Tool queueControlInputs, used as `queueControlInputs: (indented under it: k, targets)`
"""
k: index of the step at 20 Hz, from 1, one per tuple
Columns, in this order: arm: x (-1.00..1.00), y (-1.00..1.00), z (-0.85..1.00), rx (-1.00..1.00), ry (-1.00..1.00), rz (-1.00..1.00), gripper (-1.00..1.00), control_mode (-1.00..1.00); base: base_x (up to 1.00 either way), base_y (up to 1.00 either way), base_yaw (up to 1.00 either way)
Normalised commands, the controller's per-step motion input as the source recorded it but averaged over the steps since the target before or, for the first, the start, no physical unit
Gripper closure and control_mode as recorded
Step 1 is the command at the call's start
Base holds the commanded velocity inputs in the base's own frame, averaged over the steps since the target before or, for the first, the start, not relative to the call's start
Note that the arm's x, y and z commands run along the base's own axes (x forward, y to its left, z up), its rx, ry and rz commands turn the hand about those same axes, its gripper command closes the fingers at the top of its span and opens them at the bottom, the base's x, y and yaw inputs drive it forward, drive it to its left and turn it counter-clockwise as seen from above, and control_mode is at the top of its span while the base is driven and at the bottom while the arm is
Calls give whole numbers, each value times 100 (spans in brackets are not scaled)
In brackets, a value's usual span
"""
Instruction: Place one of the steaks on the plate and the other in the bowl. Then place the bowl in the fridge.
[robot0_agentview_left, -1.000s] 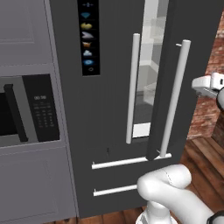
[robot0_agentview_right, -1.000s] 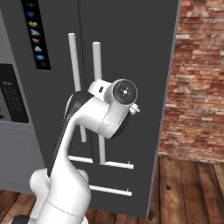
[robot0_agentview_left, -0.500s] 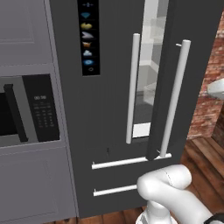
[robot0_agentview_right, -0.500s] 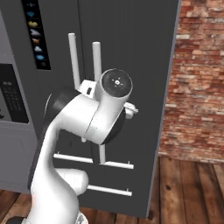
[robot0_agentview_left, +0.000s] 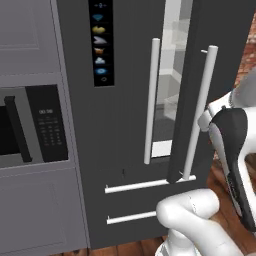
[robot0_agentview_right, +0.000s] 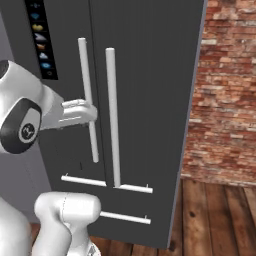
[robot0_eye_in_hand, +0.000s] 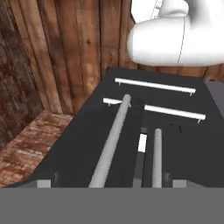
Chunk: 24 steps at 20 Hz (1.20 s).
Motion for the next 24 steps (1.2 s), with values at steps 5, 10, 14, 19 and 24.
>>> queueControlInputs:
  k: [5,10,14,19,24]
  targets:
    - [0,100,-52,-72,23,2,-100,-100,0,0,0]
    - [25,48,-43,-33,25,15,-100,-100,0,0,0]
    - [91,45,-33,-19,15,4,-100,-100,0,0,0]
    - [92,26,-25,-15,20,10,-100,-100,0,0,0]
    - [63,-2,-3,-4,6,20,-100,-100,0,0,0]
